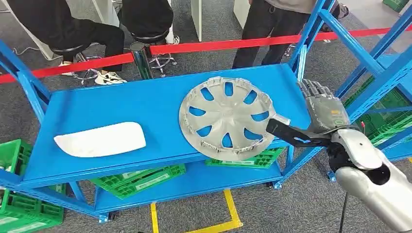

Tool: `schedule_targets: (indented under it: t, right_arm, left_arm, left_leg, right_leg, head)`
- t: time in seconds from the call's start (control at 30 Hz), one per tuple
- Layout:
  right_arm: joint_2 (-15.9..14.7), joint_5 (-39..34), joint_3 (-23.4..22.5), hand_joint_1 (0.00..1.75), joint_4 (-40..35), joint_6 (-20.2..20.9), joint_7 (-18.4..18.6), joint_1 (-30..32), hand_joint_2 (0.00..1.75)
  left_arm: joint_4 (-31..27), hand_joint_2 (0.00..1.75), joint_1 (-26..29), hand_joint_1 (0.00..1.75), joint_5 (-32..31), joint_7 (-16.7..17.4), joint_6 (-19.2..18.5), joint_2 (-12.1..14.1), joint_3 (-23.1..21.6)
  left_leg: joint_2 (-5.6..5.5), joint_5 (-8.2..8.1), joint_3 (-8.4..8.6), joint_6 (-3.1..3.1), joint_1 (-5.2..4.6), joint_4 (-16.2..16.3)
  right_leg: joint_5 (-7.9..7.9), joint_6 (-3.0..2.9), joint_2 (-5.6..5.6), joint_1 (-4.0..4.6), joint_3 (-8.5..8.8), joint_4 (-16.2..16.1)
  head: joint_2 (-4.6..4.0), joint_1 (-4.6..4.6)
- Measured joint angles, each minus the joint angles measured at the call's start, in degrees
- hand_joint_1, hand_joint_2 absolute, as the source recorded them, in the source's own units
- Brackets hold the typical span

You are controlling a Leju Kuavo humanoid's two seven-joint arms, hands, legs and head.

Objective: Take the parts from the cabinet and place them on the table.

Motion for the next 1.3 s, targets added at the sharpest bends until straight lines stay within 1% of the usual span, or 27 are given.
schedule_targets:
  t: [0.2,0.4,0.77,0.87,1.0,1.17,1.23,1.3]
  right_arm:
    - [-1.4,-0.2,-1.5,0.0,0.3,0.3,0.2,-1.1,1.75]
    - [-2.1,-0.2,-1.9,0.0,0.3,0.3,0.2,-1.4,1.75]
    - [-2.5,-0.2,-2.4,0.0,0.5,0.4,0.4,-1.7,1.75]
    - [-2.6,-0.3,-2.3,0.0,0.7,1.6,1.2,-2.8,1.75]
    - [-2.9,-0.5,-2.2,0.0,1.1,2.7,1.3,-4.8,1.75]
    - [-2.6,0.3,-1.1,0.0,1.7,2.5,-1.1,-6.4,1.75]
    - [-2.1,-0.3,-0.3,0.0,1.8,3.7,-3.2,-7.2,1.75]
    - [-0.9,-0.5,1.2,0.0,2.2,5.0,-5.1,-8.1,1.75]
  left_arm:
    - [0.0,0.0,0.0,0.0,0.0,0.0,0.0,0.0,0.0]
    - [0.0,0.0,0.0,0.0,0.0,0.0,0.0,0.0,0.0]
    - [0.0,0.0,0.0,0.0,0.0,-0.1,0.0,0.0,0.0]
    - [0.0,0.0,0.0,0.0,0.0,-0.8,0.2,0.0,0.0]
    - [0.0,0.0,-0.1,0.0,0.0,-1.6,0.5,0.0,0.0]
    - [0.0,0.0,-0.1,0.0,-0.3,-1.6,0.5,-0.1,0.0]
    - [0.0,0.0,-0.1,0.0,-0.6,-1.7,0.5,-0.2,0.0]
    - [0.0,0.0,-0.2,0.0,-1.0,-1.7,0.5,-0.5,-0.1]
  left_leg:
    - [0.1,0.02,0.0,0.06,0.01,0.0]
    - [0.21,0.02,0.0,0.07,0.0,0.0]
    - [0.43,-0.02,-0.02,0.13,0.0,0.0]
    - [0.51,-0.02,-0.03,0.13,0.0,0.0]
    - [0.6,-0.03,-0.03,0.14,0.0,0.0]
    - [0.75,-0.05,-0.07,0.17,0.01,0.0]
    - [0.92,-0.06,-0.12,0.19,0.02,-0.1]
    - [1.13,-0.07,-0.12,0.2,0.03,-0.1]
  right_leg:
    - [0.0,0.0,0.02,0.01,0.0,0.0]
    - [0.0,0.0,0.07,0.0,0.0,0.0]
    - [0.02,0.02,0.2,0.0,0.0,0.0]
    - [0.02,0.02,0.26,0.0,-0.01,0.0]
    - [0.03,0.03,0.31,0.0,0.0,0.0]
    - [0.04,0.05,0.35,0.0,0.0,0.0]
    - [0.04,0.05,0.4,0.0,0.0,0.0]
    - [0.05,0.04,0.5,0.0,-0.02,0.0]
  head:
    - [0.0,0.0]
    - [0.0,0.0]
    - [0.0,0.0]
    - [0.0,0.0]
    - [0.0,0.0]
    - [0.0,-0.02]
    - [0.0,-0.04]
    - [0.0,0.0]
